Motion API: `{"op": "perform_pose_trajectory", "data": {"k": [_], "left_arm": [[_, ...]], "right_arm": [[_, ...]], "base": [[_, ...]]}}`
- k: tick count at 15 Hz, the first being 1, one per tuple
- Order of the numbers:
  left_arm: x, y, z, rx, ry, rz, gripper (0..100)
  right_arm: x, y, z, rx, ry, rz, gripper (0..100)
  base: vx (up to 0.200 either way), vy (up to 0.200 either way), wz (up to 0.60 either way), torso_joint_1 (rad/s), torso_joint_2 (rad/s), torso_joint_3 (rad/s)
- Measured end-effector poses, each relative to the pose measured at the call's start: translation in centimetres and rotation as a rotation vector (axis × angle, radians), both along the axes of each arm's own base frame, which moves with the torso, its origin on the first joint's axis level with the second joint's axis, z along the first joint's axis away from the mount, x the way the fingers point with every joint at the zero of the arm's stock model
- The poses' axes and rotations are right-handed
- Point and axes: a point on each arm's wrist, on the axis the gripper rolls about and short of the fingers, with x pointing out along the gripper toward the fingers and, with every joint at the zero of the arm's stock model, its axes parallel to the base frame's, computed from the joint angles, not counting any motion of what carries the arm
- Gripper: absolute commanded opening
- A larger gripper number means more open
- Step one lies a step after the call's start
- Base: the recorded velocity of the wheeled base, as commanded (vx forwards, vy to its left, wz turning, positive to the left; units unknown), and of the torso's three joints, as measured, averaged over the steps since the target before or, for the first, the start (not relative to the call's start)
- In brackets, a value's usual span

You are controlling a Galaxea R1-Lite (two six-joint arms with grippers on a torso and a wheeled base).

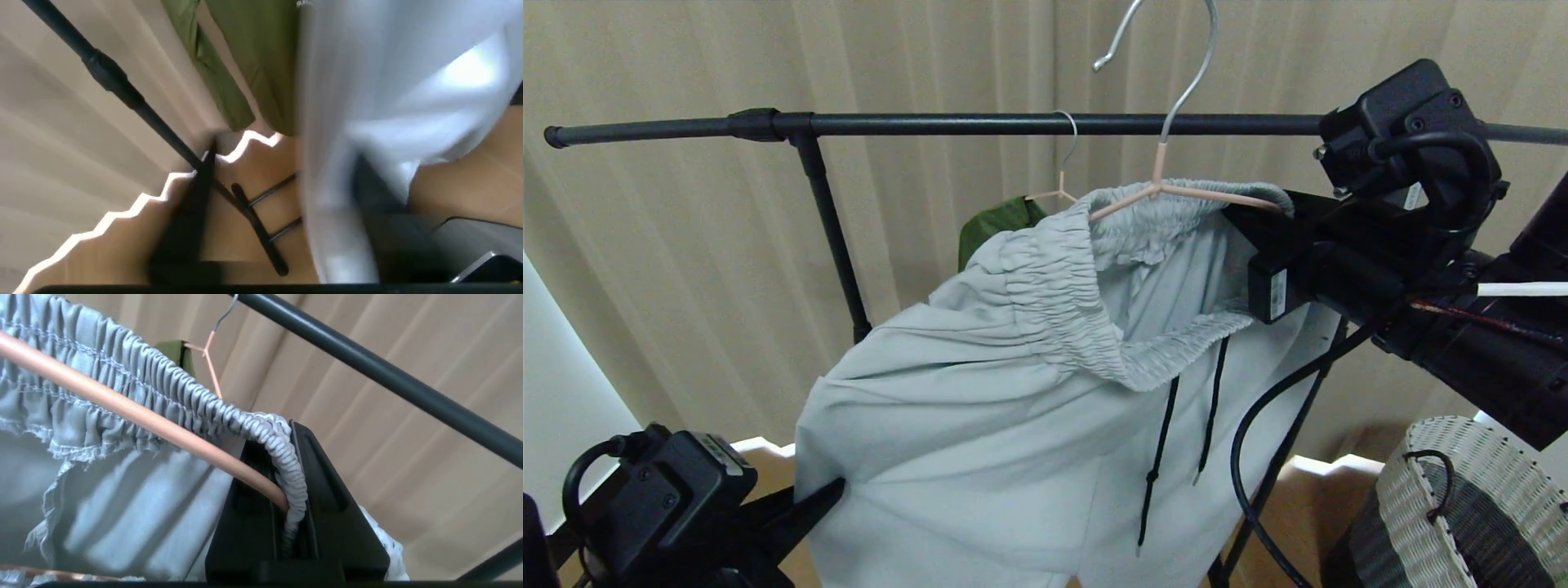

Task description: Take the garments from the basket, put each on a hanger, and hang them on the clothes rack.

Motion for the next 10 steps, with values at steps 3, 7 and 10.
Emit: {"op": "perform_pose_trajectory", "data": {"k": [3, 7, 10], "left_arm": [[0.5, 1.3, -0.7, 0.028, 0.025, 0.096, 0], [0.5, 2.4, -1.6, 0.093, 0.044, 0.154, 0], [0.5, 2.6, -1.6, 0.102, 0.042, 0.161, 0]], "right_arm": [[0.3, -0.9, 0.4, 0.009, -0.009, -0.040, 0], [0.2, -1.7, 0.9, 0.022, -0.022, -0.066, 0], [0.0, -2.1, 1.0, 0.027, -0.026, -0.075, 0]], "base": [[0.000, 0.000, 0.00, 0.000, 0.00, 0.000], [0.000, 0.000, 0.00, 0.000, 0.00, 0.000], [0.000, 0.000, 0.00, 0.000, 0.00, 0.000]]}}
